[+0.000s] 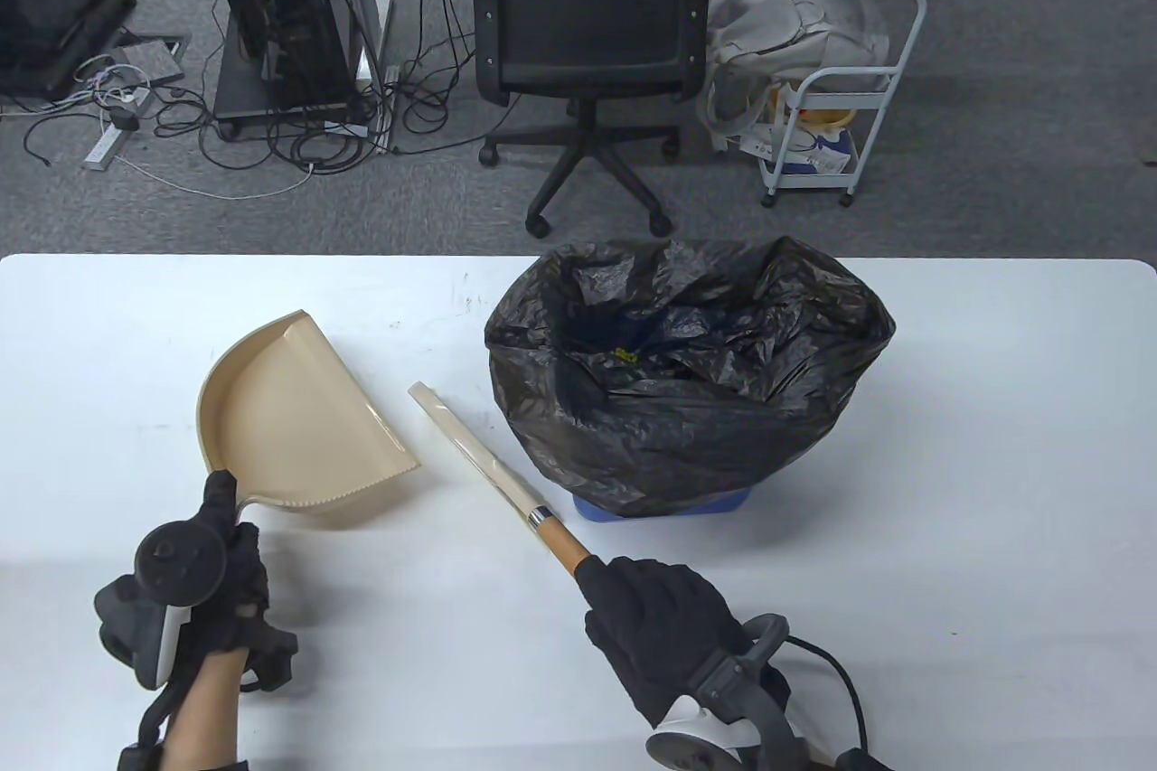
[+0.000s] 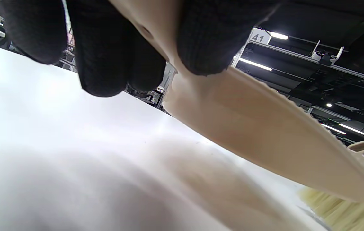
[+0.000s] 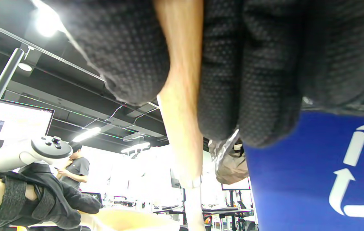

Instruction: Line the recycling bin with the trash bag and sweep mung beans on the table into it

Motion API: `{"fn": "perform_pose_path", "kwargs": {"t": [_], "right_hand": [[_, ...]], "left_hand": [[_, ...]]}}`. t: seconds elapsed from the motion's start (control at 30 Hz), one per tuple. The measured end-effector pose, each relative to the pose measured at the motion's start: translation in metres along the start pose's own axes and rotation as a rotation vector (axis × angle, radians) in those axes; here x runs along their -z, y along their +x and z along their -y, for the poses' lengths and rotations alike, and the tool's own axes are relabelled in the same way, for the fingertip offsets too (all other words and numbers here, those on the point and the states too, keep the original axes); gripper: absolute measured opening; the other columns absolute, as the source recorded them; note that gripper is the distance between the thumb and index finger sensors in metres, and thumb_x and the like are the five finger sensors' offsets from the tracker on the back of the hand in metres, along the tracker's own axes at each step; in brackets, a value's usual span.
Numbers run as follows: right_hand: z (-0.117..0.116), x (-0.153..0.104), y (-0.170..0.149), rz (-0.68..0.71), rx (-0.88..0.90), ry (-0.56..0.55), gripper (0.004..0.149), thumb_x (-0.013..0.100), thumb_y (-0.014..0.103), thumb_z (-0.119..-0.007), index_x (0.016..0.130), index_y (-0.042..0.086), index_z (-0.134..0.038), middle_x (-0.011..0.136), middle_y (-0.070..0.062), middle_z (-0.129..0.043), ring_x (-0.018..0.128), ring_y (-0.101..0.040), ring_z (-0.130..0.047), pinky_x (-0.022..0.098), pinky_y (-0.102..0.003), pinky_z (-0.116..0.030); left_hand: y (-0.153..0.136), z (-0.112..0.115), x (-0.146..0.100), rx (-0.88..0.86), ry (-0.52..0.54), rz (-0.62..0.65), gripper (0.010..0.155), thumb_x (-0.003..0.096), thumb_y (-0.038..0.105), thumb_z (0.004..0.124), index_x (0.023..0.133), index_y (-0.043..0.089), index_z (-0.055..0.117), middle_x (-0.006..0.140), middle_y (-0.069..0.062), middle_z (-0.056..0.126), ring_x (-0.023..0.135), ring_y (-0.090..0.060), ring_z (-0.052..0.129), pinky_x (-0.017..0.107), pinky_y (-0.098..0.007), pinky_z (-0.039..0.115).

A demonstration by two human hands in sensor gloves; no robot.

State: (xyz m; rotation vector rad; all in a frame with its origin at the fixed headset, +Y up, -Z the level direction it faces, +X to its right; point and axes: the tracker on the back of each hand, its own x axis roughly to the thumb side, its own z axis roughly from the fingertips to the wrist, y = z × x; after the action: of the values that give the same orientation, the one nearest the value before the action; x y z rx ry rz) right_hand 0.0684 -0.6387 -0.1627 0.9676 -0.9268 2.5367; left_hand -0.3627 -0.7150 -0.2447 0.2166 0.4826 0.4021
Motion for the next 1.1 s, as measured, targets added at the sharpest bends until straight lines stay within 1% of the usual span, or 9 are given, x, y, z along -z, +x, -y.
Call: {"fn": "perform_pose_path", "kwargs": {"t": [0.23,0.4,0.63,0.73,0.87,0.9,1.0,1.1], "right_hand": [[0.0,0.01,0.0,0.018,-0.006,0.003,0.051,0.044,0.028,-0.089,0.091,0.008,-0.089,0.065,-0.027,-0.104,0.051,-0.044,-0.108,0.038,-0.058,-0.089],[0.002,0.02,-0.001,0.042,-0.026,0.009,0.051,0.044,0.028,-0.09,0.091,0.009,-0.089,0.066,-0.027,-0.104,0.052,-0.044,-0.108,0.038,-0.058,-0.089],[0.0,0.036,0.005,0.098,-0.112,0.007,0.05,0.043,0.028,-0.09,0.09,0.011,-0.09,0.066,-0.026,-0.104,0.053,-0.044,-0.108,0.039,-0.058,-0.088],[-0.008,0.04,0.008,0.133,-0.185,0.015,0.05,0.043,0.028,-0.09,0.09,0.011,-0.09,0.067,-0.025,-0.104,0.054,-0.043,-0.108,0.04,-0.058,-0.088],[-0.025,0.042,0.012,0.162,-0.263,0.07,0.05,0.043,0.029,-0.09,0.091,0.013,-0.09,0.068,-0.024,-0.104,0.055,-0.043,-0.108,0.04,-0.057,-0.088],[-0.029,0.042,0.014,0.173,-0.269,0.068,0.05,0.043,0.03,-0.09,0.091,0.013,-0.089,0.067,-0.024,-0.104,0.054,-0.042,-0.108,0.04,-0.057,-0.089],[-0.039,0.043,0.018,0.157,-0.236,0.106,0.05,0.043,0.03,-0.09,0.091,0.013,-0.089,0.066,-0.024,-0.105,0.053,-0.042,-0.109,0.039,-0.057,-0.089],[-0.048,0.045,0.018,0.113,-0.183,0.188,0.051,0.045,0.032,-0.088,0.093,0.014,-0.088,0.067,-0.025,-0.104,0.053,-0.043,-0.109,0.039,-0.058,-0.089]], "left_hand": [[0.001,0.006,0.0,-0.001,-0.007,-0.002,0.061,0.0496,0.023,0.088,0.108,0.023,0.071,0.095,-0.025,0.093,0.078,-0.054,0.097,0.058,-0.074,0.074],[0.002,0.005,0.0,0.005,-0.004,-0.006,0.061,0.0496,0.023,0.088,0.108,0.022,0.071,0.095,-0.025,0.093,0.077,-0.054,0.097,0.058,-0.074,0.074],[0.0,0.004,-0.001,-0.001,-0.003,-0.026,0.061,0.0495,0.023,0.088,0.108,0.021,0.072,0.094,-0.026,0.093,0.076,-0.055,0.097,0.058,-0.075,0.074],[0.0,0.004,-0.002,-0.001,-0.003,-0.028,0.061,0.0495,0.023,0.088,0.108,0.021,0.071,0.094,-0.026,0.093,0.076,-0.055,0.098,0.057,-0.075,0.074],[0.0,0.005,-0.002,0.001,-0.003,-0.026,0.061,0.0495,0.023,0.088,0.108,0.021,0.071,0.094,-0.027,0.093,0.076,-0.055,0.097,0.057,-0.075,0.074],[0.0,0.005,-0.002,0.002,-0.004,-0.025,0.061,0.0494,0.023,0.088,0.108,0.021,0.072,0.094,-0.027,0.093,0.076,-0.055,0.098,0.057,-0.075,0.074],[0.0,0.005,-0.002,0.001,-0.006,-0.024,0.061,0.0494,0.023,0.088,0.108,0.021,0.072,0.094,-0.027,0.093,0.076,-0.055,0.098,0.057,-0.075,0.074],[0.0,0.005,-0.002,-0.002,-0.006,-0.026,0.061,0.0494,0.023,0.088,0.108,0.021,0.071,0.094,-0.026,0.093,0.076,-0.055,0.098,0.057,-0.075,0.074]]}}
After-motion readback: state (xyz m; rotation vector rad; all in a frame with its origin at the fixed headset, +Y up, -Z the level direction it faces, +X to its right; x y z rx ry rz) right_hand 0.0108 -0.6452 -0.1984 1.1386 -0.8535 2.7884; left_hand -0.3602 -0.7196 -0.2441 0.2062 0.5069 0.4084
